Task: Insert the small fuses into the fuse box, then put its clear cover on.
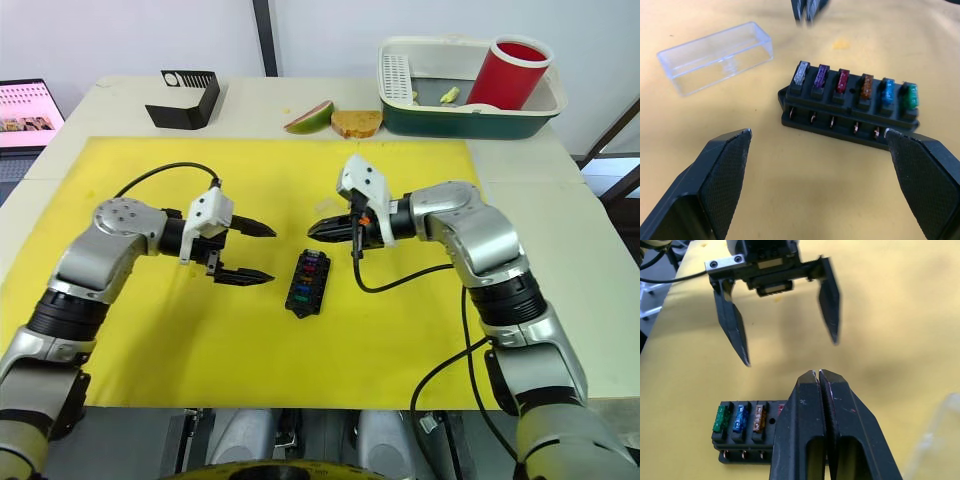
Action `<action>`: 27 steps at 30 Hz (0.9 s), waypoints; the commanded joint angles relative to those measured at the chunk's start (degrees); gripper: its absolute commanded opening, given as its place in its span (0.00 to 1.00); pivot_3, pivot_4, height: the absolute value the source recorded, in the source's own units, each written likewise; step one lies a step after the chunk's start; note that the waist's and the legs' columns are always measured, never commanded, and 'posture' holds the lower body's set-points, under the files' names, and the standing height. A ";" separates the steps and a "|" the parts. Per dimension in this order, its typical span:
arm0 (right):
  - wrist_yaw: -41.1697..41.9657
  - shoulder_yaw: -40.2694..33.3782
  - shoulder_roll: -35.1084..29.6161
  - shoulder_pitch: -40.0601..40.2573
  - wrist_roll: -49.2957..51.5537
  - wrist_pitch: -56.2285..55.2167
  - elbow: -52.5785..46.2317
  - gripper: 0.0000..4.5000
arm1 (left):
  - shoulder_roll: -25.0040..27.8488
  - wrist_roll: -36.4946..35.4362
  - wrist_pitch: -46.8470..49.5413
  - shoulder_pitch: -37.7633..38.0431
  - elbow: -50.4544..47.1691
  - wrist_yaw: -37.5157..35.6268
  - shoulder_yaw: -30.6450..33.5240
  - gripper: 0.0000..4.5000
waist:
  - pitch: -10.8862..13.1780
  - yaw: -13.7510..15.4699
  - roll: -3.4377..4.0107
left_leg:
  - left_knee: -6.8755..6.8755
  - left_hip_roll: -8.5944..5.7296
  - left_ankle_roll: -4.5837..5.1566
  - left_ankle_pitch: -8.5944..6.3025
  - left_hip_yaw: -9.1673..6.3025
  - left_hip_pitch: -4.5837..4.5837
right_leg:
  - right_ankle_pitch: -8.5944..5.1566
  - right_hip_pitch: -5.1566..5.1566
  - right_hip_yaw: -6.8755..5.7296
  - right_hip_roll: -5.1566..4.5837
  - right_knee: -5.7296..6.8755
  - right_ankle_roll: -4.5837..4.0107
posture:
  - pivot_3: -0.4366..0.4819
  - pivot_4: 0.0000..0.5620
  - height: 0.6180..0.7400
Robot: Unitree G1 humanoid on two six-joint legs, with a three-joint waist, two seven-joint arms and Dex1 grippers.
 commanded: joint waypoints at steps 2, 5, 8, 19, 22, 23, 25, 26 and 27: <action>2.34 -3.30 -7.70 3.82 -2.12 -7.14 -4.16 0.02 | 7.51 -5.76 6.74 4.54 -7.93 -0.52 7.96 1.00 | 0.00 0.00 0.00 | 0.00 0.00 0.00 0.00 -0.01 0.00 | 0.00 -0.01 0.00 0.00 -0.01 0.00 | 0.48 0.27 1.00; 4.16 -5.22 -12.54 7.05 -1.76 -9.42 -5.32 0.21 | 12.45 -9.16 11.32 9.38 -11.80 -0.24 12.66 1.00 | 0.01 -0.01 0.00 | -0.03 0.00 0.00 0.00 0.00 0.00 | 0.00 -0.01 0.00 -0.02 -0.03 0.00 | 0.48 0.27 1.00; 8.26 -8.83 -19.19 12.06 -0.47 -11.43 -6.77 0.54 | 18.41 -11.87 15.00 16.66 -14.79 -1.39 19.23 1.00 | 0.02 0.03 0.02 | -0.02 0.01 0.00 0.00 0.00 0.02 | -0.01 0.00 0.00 -0.04 -0.01 0.00 | 0.48 0.27 1.00; 11.77 -19.61 -31.12 21.15 0.77 -14.08 -3.45 0.99 | 27.33 -10.19 12.48 37.63 -10.56 -5.38 39.84 1.00 | 0.05 -0.01 0.09 | -0.09 0.03 -0.04 -0.01 0.05 0.05 | -0.03 -0.03 -0.01 -0.05 -0.08 -0.02 | 0.48 0.27 1.00; 11.73 -19.72 -31.54 21.30 0.55 -14.77 -2.60 0.99 | 27.89 -9.74 11.01 39.03 -9.53 -5.78 40.60 1.00 | 0.06 0.01 0.11 | -0.12 0.03 -0.05 -0.02 0.06 0.06 | -0.03 -0.03 0.00 -0.07 -0.12 -0.03 | 0.48 0.27 1.00; 11.63 -19.56 -31.43 21.19 0.47 -14.86 -2.54 0.99 | 27.87 -9.95 10.95 39.04 -9.68 -5.69 40.47 1.00 | 0.06 0.02 0.11 | -0.12 0.03 -0.05 -0.02 0.06 0.06 | -0.03 -0.03 0.00 -0.07 -0.12 -0.03 | 0.48 0.27 1.00; 10.78 -18.72 -30.48 20.06 0.54 -14.58 -2.86 0.99 | 27.10 -11.34 11.74 37.87 -11.44 -4.70 38.95 1.00 | 0.06 0.03 0.12 | -0.13 0.03 -0.05 -0.02 0.06 0.04 | -0.03 -0.05 0.00 -0.09 -0.13 -0.03 | 0.48 0.27 1.00; 10.15 -18.16 -29.81 19.34 0.56 -14.41 -3.11 0.99 | 26.48 -12.21 12.38 37.13 -12.75 -3.95 37.90 1.00 | 0.06 0.01 0.12 | -0.14 0.03 -0.05 -0.02 0.07 0.05 | -0.03 -0.05 0.00 -0.09 -0.13 -0.03 | 0.48 0.27 1.00; 9.32 -17.70 -29.02 18.64 0.58 -14.27 -3.37 0.99 | 25.84 -13.02 13.01 36.61 -14.07 -3.21 37.02 1.00 | 0.06 0.00 0.12 | -0.14 0.03 -0.06 -0.02 0.07 0.04 | -0.03 -0.05 0.00 -0.10 -0.13 -0.03 | 0.48 0.27 1.00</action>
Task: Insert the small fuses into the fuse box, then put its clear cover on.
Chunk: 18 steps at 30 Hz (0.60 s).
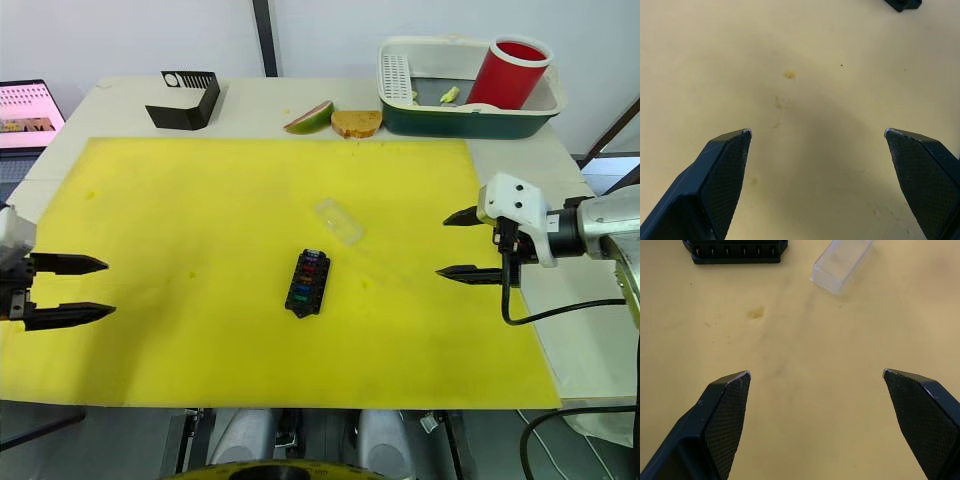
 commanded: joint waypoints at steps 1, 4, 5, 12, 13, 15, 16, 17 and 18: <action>-2.81 0.47 2.16 -3.33 0.36 0.31 -1.32 0.99 | -1.35 -3.26 1.53 -1.98 -5.37 2.05 -2.25 1.00 | 0.00 -0.05 0.00 | 0.00 0.00 0.00 0.00 0.01 0.01 | 0.00 0.00 0.00 0.00 0.00 0.00 | 0.48 0.27 1.00; -5.27 3.22 5.61 -6.04 0.88 2.73 -3.25 0.99 | -4.58 -5.67 3.52 -3.26 -10.35 5.65 -5.70 1.00 | -0.02 -0.07 0.03 | -0.01 0.00 -0.02 0.01 0.01 0.02 | 0.01 0.01 0.01 -0.01 0.03 0.00 | 0.48 0.27 1.00; -6.15 3.94 7.04 -7.01 1.39 3.75 -3.97 0.99 | -5.72 -6.40 4.24 -3.72 -12.05 7.10 -6.79 1.00 | -0.02 -0.10 0.03 | -0.03 0.00 -0.02 0.01 0.01 0.01 | 0.01 0.00 0.02 0.00 0.04 0.00 | 0.48 0.27 1.00; -18.47 14.39 19.81 -16.12 -3.85 14.19 -2.74 0.99 | -16.32 -9.52 9.51 -5.86 -24.44 21.49 -16.13 1.00 | -0.03 -0.01 0.00 | -0.05 -0.02 -0.05 0.04 0.00 0.03 | 0.03 0.03 0.05 0.02 0.08 -0.01 | 0.48 0.27 1.00; -20.27 15.76 22.03 -17.37 -4.46 15.92 -2.08 0.99 | -17.92 -9.27 10.01 -5.96 -25.61 23.90 -17.48 1.00 | -0.03 0.04 0.00 | -0.05 -0.02 -0.05 0.04 -0.01 0.03 | 0.03 0.03 0.05 0.02 0.09 -0.01 | 0.48 0.27 1.00; -24.15 18.53 26.55 -20.18 -6.18 19.64 0.33 0.99 | -21.04 -9.60 11.10 -5.68 -28.52 28.16 -20.05 1.00 | -0.03 0.01 -0.01 | -0.04 -0.03 -0.05 0.05 -0.02 0.02 | 0.03 0.03 0.05 0.03 0.09 -0.01 | 0.48 0.27 1.00; -25.90 19.56 28.39 -21.41 -7.01 21.43 1.64 0.99 | -22.27 -10.00 11.59 -5.47 -29.80 29.76 -20.94 1.00 | -0.04 -0.02 -0.02 | -0.04 -0.03 -0.05 0.05 -0.02 0.03 | 0.03 0.05 0.04 0.02 0.09 -0.02 | 0.48 0.27 1.00; -28.03 20.98 30.48 -23.03 -8.56 22.84 4.11 0.99 | -23.02 -10.20 11.96 -4.93 -31.11 30.86 -21.86 1.00 | -0.04 -0.04 -0.03 | -0.02 -0.04 -0.05 0.05 -0.02 0.03 | 0.04 0.06 0.05 0.02 0.10 -0.01 | 0.48 0.27 1.00; -29.55 21.87 32.07 -24.30 -9.49 24.07 6.00 0.99 | -23.38 -10.02 12.05 -4.54 -32.00 31.72 -22.53 1.00 | -0.04 -0.08 -0.03 | -0.02 -0.04 -0.05 0.05 -0.02 0.03 | 0.04 0.05 0.04 0.03 0.10 -0.02 | 0.48 0.27 1.00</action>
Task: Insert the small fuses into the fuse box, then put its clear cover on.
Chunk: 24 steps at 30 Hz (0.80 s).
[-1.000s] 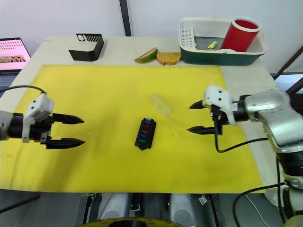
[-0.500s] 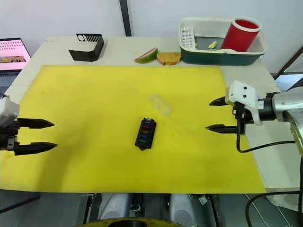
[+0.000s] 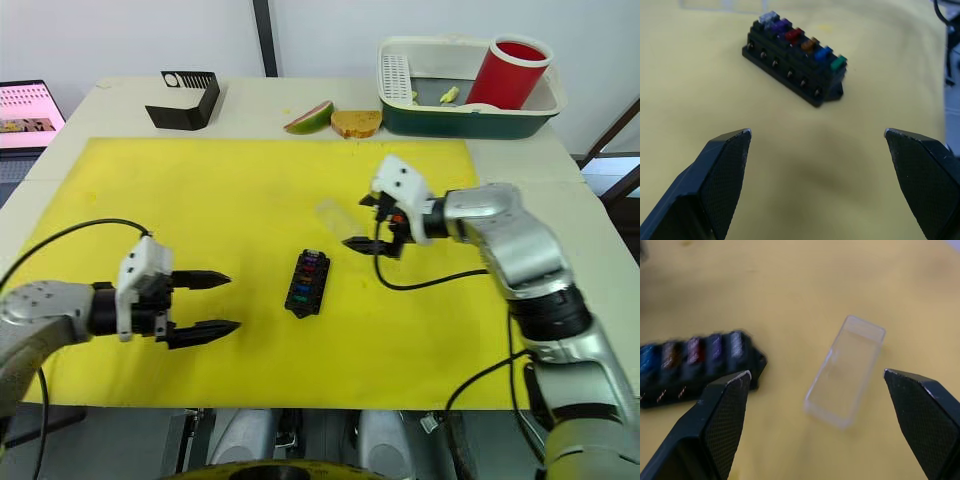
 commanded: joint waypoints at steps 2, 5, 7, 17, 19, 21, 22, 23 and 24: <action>-5.89 2.34 4.25 -5.06 -4.00 4.21 5.59 0.99 | -0.57 -0.75 0.60 0.82 -4.73 4.05 -2.08 1.00 | 0.00 0.17 0.00 | 0.00 0.00 -0.01 0.01 -0.01 -0.01 | 0.00 -0.03 0.00 0.01 0.01 0.00 | 0.48 0.27 1.00; -7.33 3.76 6.68 -6.50 -5.24 4.92 9.01 0.99 | -0.31 -0.04 -0.43 0.66 -4.73 5.07 -2.09 1.00 | -0.01 0.12 0.00 | 0.00 -0.02 0.00 0.00 -0.05 -0.03 | 0.00 -0.01 -0.03 0.01 -0.02 -0.01 | 0.48 0.27 1.00; -7.90 4.19 7.68 -7.08 -5.98 4.93 11.00 0.99 | -0.23 0.33 -1.34 0.26 -4.76 5.55 -2.03 1.00 | -0.01 -0.04 0.00 | 0.00 -0.03 0.00 0.00 -0.04 -0.02 | 0.00 0.00 -0.04 0.02 -0.02 0.00 | 0.48 0.27 1.00; -9.75 3.19 11.19 -8.65 -6.25 6.04 15.12 0.67 | 0.36 0.50 -2.55 -0.62 -5.65 7.13 -2.47 1.00 | -0.01 -0.13 0.00 | -0.02 0.00 -0.01 0.01 -0.04 -0.01 | 0.00 -0.01 -0.04 0.06 -0.01 0.00 | 0.48 0.27 1.00; -9.70 2.89 11.08 -8.86 -6.03 6.49 14.59 0.45 | 0.35 0.48 -2.24 0.25 -6.34 7.61 -2.77 1.00 | -0.01 -0.10 0.00 | -0.03 0.00 -0.01 0.01 -0.04 -0.01 | 0.00 -0.01 -0.04 0.06 -0.02 0.00 | 0.48 0.27 1.00; -9.47 2.65 10.66 -8.93 -5.74 7.07 13.78 0.38 | -0.04 -0.01 -1.31 1.08 -7.17 8.82 -2.89 1.00 | -0.01 -0.08 0.00 | -0.03 0.00 -0.01 0.01 -0.04 -0.01 | 0.00 -0.01 -0.04 0.05 -0.02 0.00 | 0.48 0.27 1.00; -9.27 2.68 10.33 -8.90 -5.72 7.14 13.29 0.38 | -0.15 -0.25 -0.95 1.41 -7.64 9.34 -2.97 1.00 | -0.01 -0.06 0.01 | -0.02 0.00 -0.01 0.01 -0.04 -0.01 | 0.00 -0.01 -0.04 0.05 -0.02 0.00 | 0.48 0.27 1.00; -8.70 2.52 9.64 -8.87 -5.44 7.46 12.18 0.38 | -0.57 -0.47 -0.13 1.92 -8.44 10.58 -3.45 1.00 | -0.01 -0.05 0.01 | -0.03 0.00 -0.01 0.01 -0.05 -0.01 | 0.00 -0.01 -0.04 0.05 -0.02 0.00 | 0.48 0.27 1.00; -8.12 2.44 8.93 -8.79 -5.18 7.84 10.97 0.38 | -1.24 -0.77 0.91 2.27 -9.09 12.22 -3.83 1.00 | 0.00 -0.06 0.01 | -0.02 0.00 -0.01 0.01 -0.05 -0.01 | 0.00 -0.01 -0.04 0.05 -0.02 0.00 | 0.48 0.27 1.00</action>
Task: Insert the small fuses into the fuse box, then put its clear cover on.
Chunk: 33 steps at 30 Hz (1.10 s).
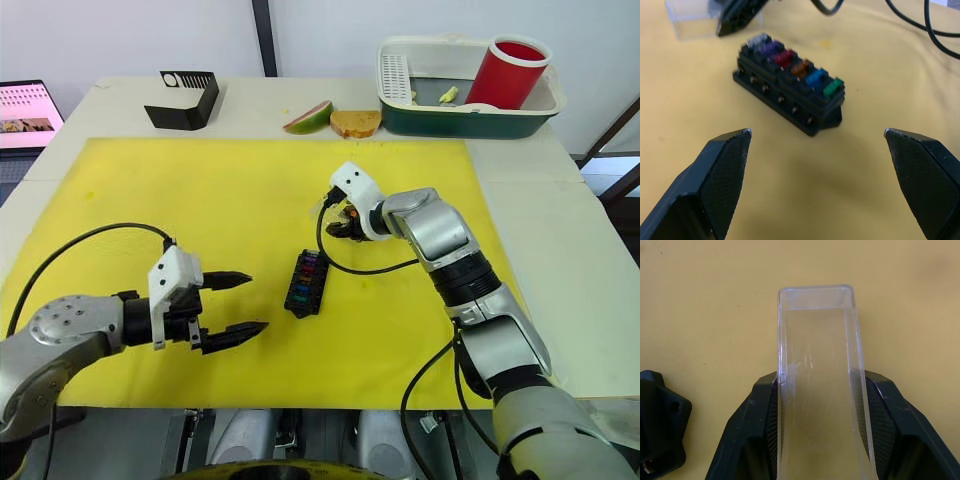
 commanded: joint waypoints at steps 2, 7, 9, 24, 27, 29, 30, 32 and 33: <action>1.94 -2.07 -2.93 -1.46 1.10 1.33 -6.42 0.38 | -2.47 -1.39 3.24 1.42 -4.90 6.41 -1.54 1.00 | 0.00 0.03 0.00 | 0.00 -0.01 0.00 0.00 0.00 0.00 | 0.00 0.00 0.01 -0.02 -0.01 0.00 | 0.48 0.27 1.00; 2.51 -3.30 -4.82 -1.13 2.55 3.61 -11.05 0.38 | -5.83 1.46 5.39 3.95 -8.22 14.20 -5.96 1.00 | 0.00 0.01 0.00 | 0.00 0.00 0.00 0.00 -0.02 0.00 | 0.00 0.00 0.01 -0.02 0.00 0.00 | 0.48 0.27 1.00; 2.45 -4.19 -5.29 -1.21 3.09 4.70 -12.40 0.38 | -7.37 3.23 5.76 4.58 -9.05 17.44 -8.45 1.00 | 0.00 0.02 0.01 | 0.00 0.00 0.00 0.00 -0.02 0.00 | 0.00 0.01 0.02 -0.02 0.00 0.00 | 0.48 0.27 1.00; 2.68 -6.56 -8.05 -1.83 7.34 10.97 -20.38 0.38 | -19.13 14.12 5.99 3.28 -6.36 32.45 -22.38 1.00 | -0.01 0.11 0.01 | -0.01 -0.01 0.04 -0.02 -0.03 0.00 | 0.00 0.01 0.03 -0.04 -0.01 0.00 | 0.48 0.27 1.00; 2.74 -6.92 -9.22 -1.09 8.52 12.01 -22.42 0.38 | -21.86 16.30 6.16 2.95 -5.17 35.06 -23.50 1.00 | -0.02 0.18 0.00 | -0.01 -0.02 0.07 -0.04 -0.03 0.00 | 0.00 0.03 0.03 -0.06 -0.02 0.00 | 0.48 0.27 1.00; 2.66 -6.89 -9.86 -0.68 9.11 12.37 -23.35 0.38 | -22.94 17.35 6.35 2.61 -4.77 35.85 -24.45 1.00 | -0.03 0.18 -0.01 | 0.00 -0.02 0.11 -0.06 -0.03 0.00 | 0.00 0.04 0.03 -0.07 -0.02 0.00 | 0.48 0.27 1.00; 2.56 -6.93 -10.14 -0.44 9.34 12.54 -23.84 0.38 | -24.04 17.93 6.37 2.62 -4.40 36.70 -24.95 1.00 | -0.03 0.15 -0.01 | 0.00 -0.02 0.12 -0.06 -0.03 0.01 | 0.00 0.04 0.03 -0.07 -0.02 0.00 | 0.48 0.27 1.00; 2.23 -7.13 -10.51 -0.15 9.77 12.90 -24.45 0.38 | -25.99 19.24 6.16 2.63 -3.75 38.30 -26.09 1.00 | -0.02 0.18 -0.01 | 0.00 -0.02 0.12 -0.06 -0.04 0.01 | 0.00 0.04 0.03 -0.07 -0.02 0.00 | 0.48 0.27 1.00; 1.91 -7.27 -10.56 -0.09 9.95 13.10 -24.59 0.38 | -27.11 19.78 5.99 2.72 -3.40 39.11 -26.32 1.00 | -0.03 0.19 -0.01 | 0.00 -0.02 0.13 -0.07 -0.04 0.00 | 0.00 0.04 0.03 -0.08 -0.02 0.00 | 0.48 0.27 1.00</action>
